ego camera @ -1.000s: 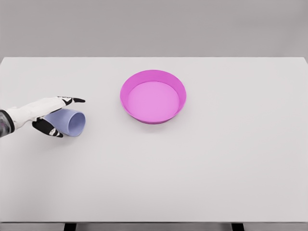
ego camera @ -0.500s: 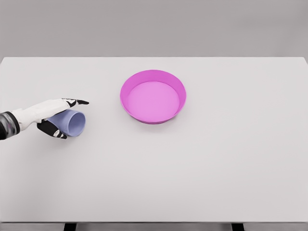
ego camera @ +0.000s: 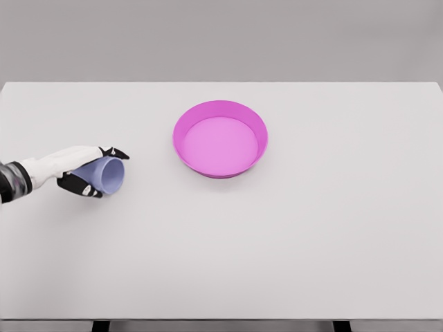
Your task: Flip the cup with left arm and place it on the plate
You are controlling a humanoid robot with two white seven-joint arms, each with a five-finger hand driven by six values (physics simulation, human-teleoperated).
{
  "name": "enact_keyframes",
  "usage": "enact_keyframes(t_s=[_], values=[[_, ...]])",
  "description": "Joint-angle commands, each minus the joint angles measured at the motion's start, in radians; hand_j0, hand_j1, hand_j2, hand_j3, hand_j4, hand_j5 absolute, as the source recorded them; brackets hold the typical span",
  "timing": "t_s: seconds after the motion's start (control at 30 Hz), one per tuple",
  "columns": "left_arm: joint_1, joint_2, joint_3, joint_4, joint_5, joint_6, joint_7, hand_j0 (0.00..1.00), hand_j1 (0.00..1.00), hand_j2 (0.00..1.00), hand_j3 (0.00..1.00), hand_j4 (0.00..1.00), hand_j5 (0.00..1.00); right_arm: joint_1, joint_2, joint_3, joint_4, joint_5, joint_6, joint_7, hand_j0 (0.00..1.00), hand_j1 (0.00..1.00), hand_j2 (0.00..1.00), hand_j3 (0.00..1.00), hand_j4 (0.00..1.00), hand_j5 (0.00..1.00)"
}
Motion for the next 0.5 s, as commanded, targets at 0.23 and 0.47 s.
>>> enact_keyframes(t_s=[0.23, 0.47], values=[[-0.005, -0.015, 0.011, -0.015, 0.136, 0.000, 0.007, 0.79, 0.79, 0.79, 0.79, 0.79, 0.79, 0.002, 0.000, -0.001, -0.001, 0.000, 0.000, 0.000, 1.00, 1.00, 1.00, 1.00, 1.00, 1.00], [-0.044, -0.039, 0.057, -0.032, 0.297, -0.007, 0.010, 0.80, 0.80, 0.80, 0.80, 0.80, 0.80, 0.000, 0.000, 0.001, 0.001, 0.000, 0.000, 0.000, 1.00, 1.00, 1.00, 1.00, 1.00, 1.00]])
